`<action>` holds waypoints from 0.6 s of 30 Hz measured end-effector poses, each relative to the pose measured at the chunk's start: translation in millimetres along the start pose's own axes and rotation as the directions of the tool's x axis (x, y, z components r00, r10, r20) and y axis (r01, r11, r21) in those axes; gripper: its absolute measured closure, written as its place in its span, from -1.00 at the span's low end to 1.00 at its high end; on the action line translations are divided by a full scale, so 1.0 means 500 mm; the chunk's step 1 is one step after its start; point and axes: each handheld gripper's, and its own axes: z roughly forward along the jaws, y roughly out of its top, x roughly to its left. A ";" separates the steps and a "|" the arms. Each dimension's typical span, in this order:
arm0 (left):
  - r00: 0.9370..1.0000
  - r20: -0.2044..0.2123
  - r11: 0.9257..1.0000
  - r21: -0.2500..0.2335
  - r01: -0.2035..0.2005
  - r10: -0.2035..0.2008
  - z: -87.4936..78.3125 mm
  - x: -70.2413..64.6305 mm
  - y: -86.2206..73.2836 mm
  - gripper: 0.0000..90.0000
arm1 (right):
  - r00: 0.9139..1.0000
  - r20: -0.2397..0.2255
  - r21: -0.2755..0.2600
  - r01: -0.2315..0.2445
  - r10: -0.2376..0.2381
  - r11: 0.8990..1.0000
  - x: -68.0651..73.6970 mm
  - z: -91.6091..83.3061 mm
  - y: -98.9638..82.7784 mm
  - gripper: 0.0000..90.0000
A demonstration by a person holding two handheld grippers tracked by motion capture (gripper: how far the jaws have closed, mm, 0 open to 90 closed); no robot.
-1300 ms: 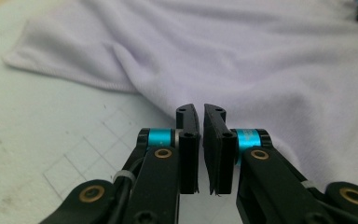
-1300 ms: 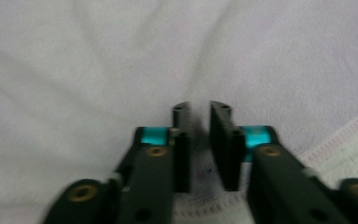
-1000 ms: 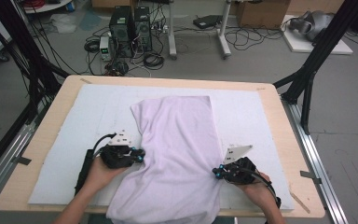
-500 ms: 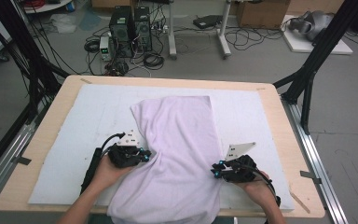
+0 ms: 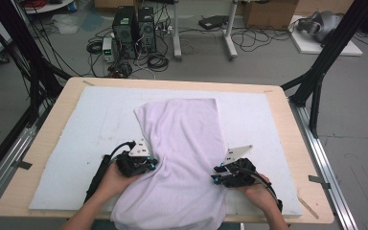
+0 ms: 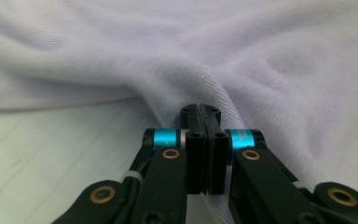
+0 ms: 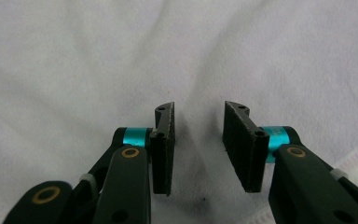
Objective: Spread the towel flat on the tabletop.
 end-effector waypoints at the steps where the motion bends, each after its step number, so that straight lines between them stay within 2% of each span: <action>1: 1.000 -0.027 1.000 -0.017 0.002 -0.003 -0.026 0.008 -0.003 0.97 | 1.000 -0.001 0.003 -0.005 0.005 1.000 -0.001 0.001 0.001 0.42; 4: 0.994 -0.111 0.999 -0.043 0.001 -0.006 -0.111 0.038 -0.004 0.97 | 1.000 -0.006 -0.002 -0.009 0.009 1.000 0.000 0.003 0.002 0.41; 6: 0.991 -0.132 0.999 -0.054 0.009 -0.016 -0.156 0.053 0.002 0.97 | 1.000 -0.015 -0.003 -0.011 0.011 1.000 0.005 0.006 0.006 0.41; 7: 0.991 -0.132 0.998 -0.062 0.011 -0.019 -0.171 0.054 0.005 0.97 | 1.000 -0.025 -0.008 -0.005 0.005 1.000 0.008 0.009 0.009 0.41; 8: 0.994 -0.110 0.998 -0.063 0.011 -0.018 -0.179 0.054 0.006 0.97 | 0.999 -0.036 -0.009 0.001 -0.001 1.000 0.014 0.012 0.013 0.40; 11: 0.998 -0.068 0.999 -0.044 0.002 -0.005 -0.175 0.043 0.002 0.91 | 0.999 -0.020 0.006 0.025 -0.025 1.000 0.027 0.019 0.018 0.38; 13: 0.998 -0.057 0.998 -0.046 0.037 -0.040 -0.163 0.040 -0.014 0.49 | 0.999 -0.032 -0.001 0.006 -0.006 1.000 0.026 0.016 0.015 0.36; 14: 0.998 -0.043 0.998 -0.041 0.041 -0.043 -0.157 0.037 -0.026 0.39 | 0.999 -0.044 -0.003 0.002 -0.002 1.000 0.027 0.014 0.013 0.36; 16: 0.998 0.002 0.998 -0.025 0.055 -0.055 -0.147 0.028 -0.053 0.36 | 0.999 -0.051 -0.001 0.018 -0.018 1.000 0.032 0.008 0.008 0.32; 18: 0.998 0.014 0.998 0.014 0.060 -0.060 -0.133 0.019 -0.080 0.36 | 0.998 -0.046 0.003 0.038 -0.037 0.999 0.033 0.002 0.001 0.31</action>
